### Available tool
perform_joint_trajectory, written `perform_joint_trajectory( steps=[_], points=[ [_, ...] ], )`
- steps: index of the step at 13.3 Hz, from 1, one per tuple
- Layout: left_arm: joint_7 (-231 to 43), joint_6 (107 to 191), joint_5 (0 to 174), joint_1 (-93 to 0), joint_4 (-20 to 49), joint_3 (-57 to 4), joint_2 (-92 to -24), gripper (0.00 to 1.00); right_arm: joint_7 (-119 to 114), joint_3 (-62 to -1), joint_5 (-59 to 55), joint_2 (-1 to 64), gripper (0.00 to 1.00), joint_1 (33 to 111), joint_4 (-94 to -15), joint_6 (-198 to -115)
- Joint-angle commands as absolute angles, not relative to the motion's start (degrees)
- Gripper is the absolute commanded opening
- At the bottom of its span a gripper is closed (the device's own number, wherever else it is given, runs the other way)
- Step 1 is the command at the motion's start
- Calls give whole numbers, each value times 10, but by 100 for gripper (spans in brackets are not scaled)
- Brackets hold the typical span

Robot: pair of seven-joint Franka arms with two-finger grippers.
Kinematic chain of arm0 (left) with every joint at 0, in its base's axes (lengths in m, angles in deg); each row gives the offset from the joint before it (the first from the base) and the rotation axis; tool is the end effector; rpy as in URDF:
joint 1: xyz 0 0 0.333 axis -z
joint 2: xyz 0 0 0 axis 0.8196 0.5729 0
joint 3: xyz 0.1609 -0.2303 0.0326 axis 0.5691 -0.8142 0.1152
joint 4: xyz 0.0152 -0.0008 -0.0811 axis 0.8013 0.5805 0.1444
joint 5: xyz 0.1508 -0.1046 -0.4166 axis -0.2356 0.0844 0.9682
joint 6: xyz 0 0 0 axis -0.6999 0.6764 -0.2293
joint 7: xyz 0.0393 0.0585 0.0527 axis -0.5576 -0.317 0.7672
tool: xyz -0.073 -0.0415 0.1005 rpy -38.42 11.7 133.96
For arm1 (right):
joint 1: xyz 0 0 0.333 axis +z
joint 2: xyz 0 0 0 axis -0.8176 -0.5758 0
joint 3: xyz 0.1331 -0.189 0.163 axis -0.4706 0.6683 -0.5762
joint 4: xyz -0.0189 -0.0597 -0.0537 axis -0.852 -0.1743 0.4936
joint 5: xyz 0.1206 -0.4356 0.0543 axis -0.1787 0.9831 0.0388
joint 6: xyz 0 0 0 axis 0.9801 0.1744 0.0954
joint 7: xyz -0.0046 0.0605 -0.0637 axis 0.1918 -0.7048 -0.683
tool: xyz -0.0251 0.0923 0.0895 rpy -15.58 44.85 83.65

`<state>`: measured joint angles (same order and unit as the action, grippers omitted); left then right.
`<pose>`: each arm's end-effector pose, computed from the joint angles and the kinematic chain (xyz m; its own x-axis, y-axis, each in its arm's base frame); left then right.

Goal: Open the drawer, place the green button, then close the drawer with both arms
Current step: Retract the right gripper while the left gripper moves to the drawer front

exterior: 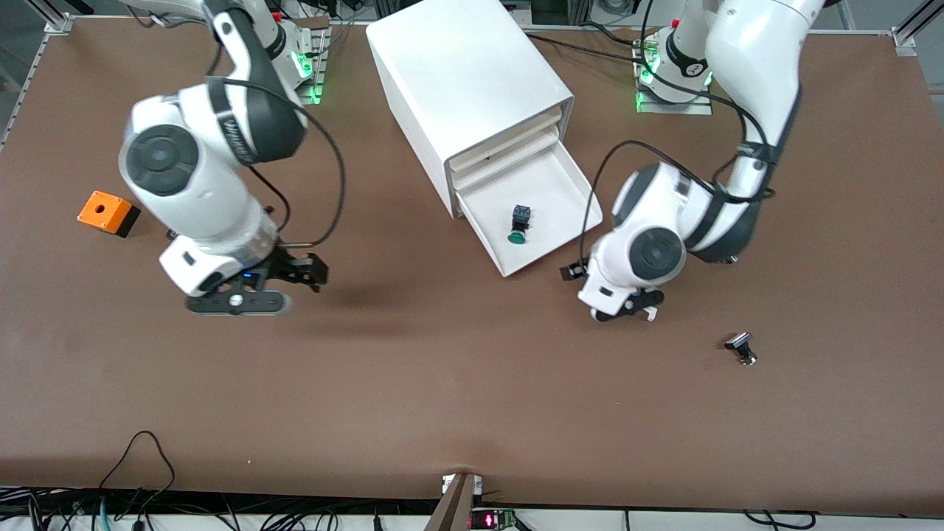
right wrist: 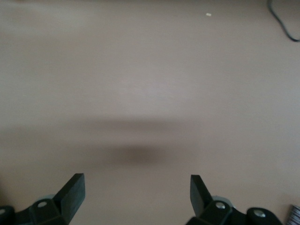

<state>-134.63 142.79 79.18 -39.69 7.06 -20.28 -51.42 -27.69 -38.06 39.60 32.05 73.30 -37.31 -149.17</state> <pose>0.6208 -0.3128 0.2090 0.9022 0.3615 -0.2354 0.3537 -0.9322 -0.0761 0.6980 0.2357 0.4083 0.9961 0.0097 0.0882 0.0060 -0.9991 0.0425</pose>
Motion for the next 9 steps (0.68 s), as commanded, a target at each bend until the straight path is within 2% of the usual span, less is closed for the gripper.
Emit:
perform_joint_trajectory(
  steps=[1, 4, 6, 9],
  points=[
    [-1412, 1480, 779, -393, 133, -204, -560, 90, -265, -373, 384, 399, 99, 717, -449, -1467],
    [-1477, 1551, 773, -375, 187, -215, -561, 89, -259, -342, 377, 443, 99, 717, -452, -1400],
    [-1499, 1557, 773, -367, 197, -219, -558, 87, -238, -322, 372, 477, 99, 717, -468, -1390],
    [-1501, 1564, 772, -365, 196, -217, -556, 87, -233, -323, 366, 539, 99, 705, -525, -1393]
  ],
)
